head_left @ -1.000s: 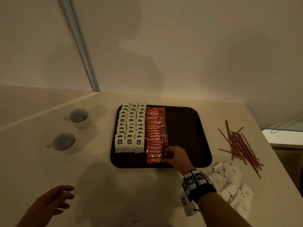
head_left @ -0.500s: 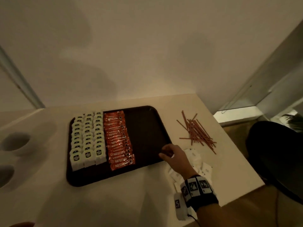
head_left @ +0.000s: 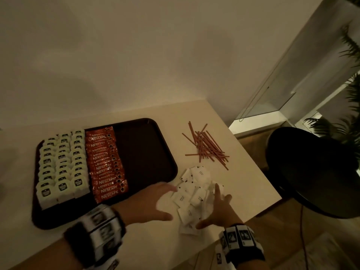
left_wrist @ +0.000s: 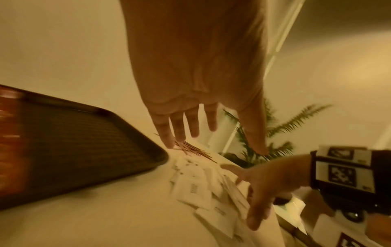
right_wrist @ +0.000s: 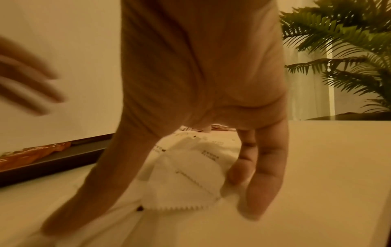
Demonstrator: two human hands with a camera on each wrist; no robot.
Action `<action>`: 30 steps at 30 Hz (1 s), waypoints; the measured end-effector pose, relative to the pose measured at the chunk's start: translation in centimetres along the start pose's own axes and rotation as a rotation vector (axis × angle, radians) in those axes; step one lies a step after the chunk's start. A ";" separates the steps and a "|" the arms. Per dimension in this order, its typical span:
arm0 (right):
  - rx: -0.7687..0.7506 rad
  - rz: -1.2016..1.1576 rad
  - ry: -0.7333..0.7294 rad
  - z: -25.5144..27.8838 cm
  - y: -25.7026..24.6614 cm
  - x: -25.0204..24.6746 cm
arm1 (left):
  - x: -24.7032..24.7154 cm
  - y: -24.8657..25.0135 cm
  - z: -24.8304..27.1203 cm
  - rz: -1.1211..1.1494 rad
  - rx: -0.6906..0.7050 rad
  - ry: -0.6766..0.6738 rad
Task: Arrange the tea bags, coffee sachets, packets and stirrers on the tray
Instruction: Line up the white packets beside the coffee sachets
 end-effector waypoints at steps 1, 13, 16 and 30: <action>-0.019 0.011 0.004 -0.1 -0.2 0.3 | 0.8 1.2 -2.2 -0.071 0.045 -0.057; -0.135 0.064 0.055 -1.0 0.2 0.6 | 6.6 4.4 -14.2 -0.779 -0.021 -0.392; -0.182 0.060 0.054 -0.2 -0.4 1.6 | 7.8 2.7 -13.2 -0.880 -0.019 -0.356; -0.415 0.239 -0.099 6.4 -7.7 10.3 | 6.6 -6.5 1.3 -0.539 -0.173 -0.284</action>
Point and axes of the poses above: each hand's wrist, its own z-axis away from the middle knuckle, its own x-axis out of the palm, y = z × x, the point moved 3 cm from there along -z, towards the middle knuckle, and after that the axes turned 7 degrees about y, right-handed, at the moved point
